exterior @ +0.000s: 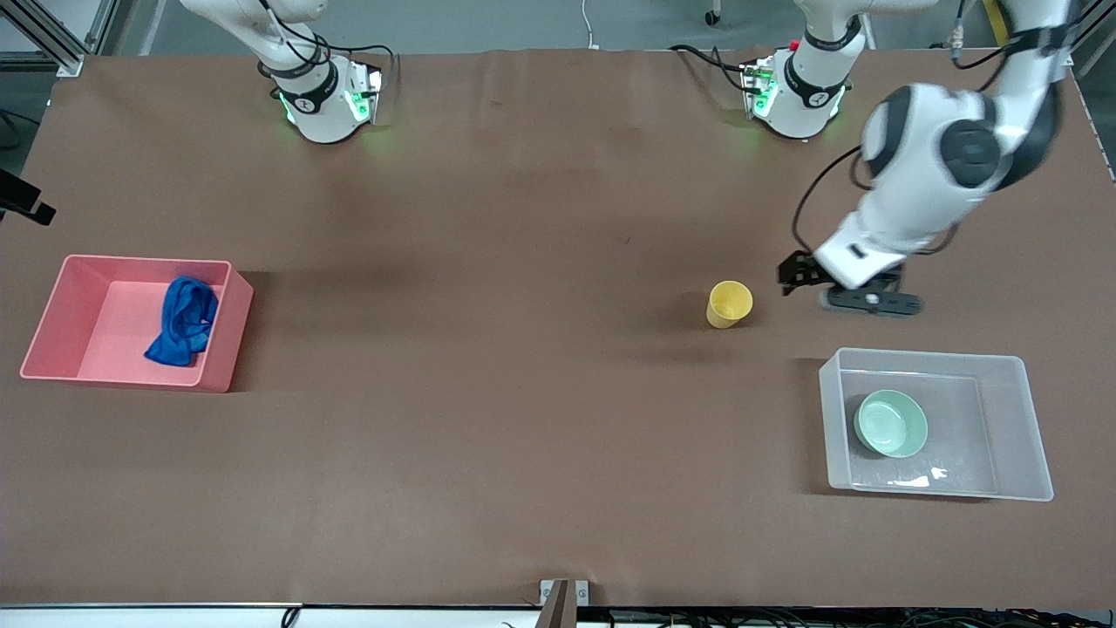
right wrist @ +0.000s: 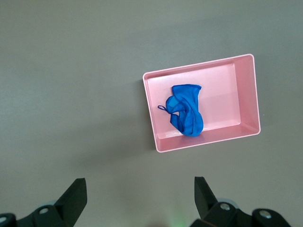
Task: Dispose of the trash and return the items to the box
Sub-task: 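Move the left gripper to the yellow cup and grasp it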
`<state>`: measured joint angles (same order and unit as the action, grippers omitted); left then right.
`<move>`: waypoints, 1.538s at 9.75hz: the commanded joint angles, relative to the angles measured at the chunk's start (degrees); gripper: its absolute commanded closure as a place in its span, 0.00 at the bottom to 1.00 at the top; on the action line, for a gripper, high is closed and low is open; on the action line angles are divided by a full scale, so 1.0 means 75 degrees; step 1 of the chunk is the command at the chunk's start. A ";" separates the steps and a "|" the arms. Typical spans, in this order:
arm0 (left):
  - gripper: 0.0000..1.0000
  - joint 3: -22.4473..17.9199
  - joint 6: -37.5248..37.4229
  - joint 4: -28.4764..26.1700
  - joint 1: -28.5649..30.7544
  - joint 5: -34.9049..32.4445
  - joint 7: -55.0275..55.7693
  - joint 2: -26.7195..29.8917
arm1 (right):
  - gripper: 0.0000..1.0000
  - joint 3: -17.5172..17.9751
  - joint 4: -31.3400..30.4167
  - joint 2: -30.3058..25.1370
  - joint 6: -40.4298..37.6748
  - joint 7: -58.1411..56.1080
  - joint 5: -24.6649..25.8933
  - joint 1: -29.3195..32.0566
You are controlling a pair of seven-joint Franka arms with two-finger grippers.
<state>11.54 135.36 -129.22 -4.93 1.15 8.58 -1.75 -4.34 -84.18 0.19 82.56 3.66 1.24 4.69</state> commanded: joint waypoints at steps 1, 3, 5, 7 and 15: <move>0.02 0.0265 0.1168 -0.0642 0.0002 -0.0212 0.0483 -0.0969 | 0.00 0.0028 0.0009 -0.0013 -0.0028 -0.0194 -0.0060 0.0065; 0.15 0.0372 0.1787 -0.0619 0.0001 -0.0224 0.0508 -0.1616 | 0.00 0.0028 0.0009 -0.0013 -0.0028 -0.0195 -0.0049 0.0054; 0.68 0.0395 0.1967 -0.0677 0.0013 -0.0224 0.0531 -0.1853 | 0.00 0.0005 -0.0015 -0.0036 -0.0075 -0.0578 -0.0049 0.0077; 0.99 0.0395 0.1955 -0.0666 0.0013 -0.0224 0.0531 -0.1876 | 0.00 0.0005 -0.0015 -0.0036 -0.0075 -0.0687 -0.0049 0.0101; 1.00 -0.0924 -0.0174 0.1882 0.0154 -0.0096 -0.0741 -0.1558 | 0.00 0.0016 -0.0015 -0.0013 0.0078 -0.0593 -0.0037 0.0077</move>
<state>8.05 137.60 -121.47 -4.12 0.87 6.80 -9.05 -4.41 -84.18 0.31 82.99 -0.59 1.25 4.93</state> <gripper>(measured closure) 0.969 0.000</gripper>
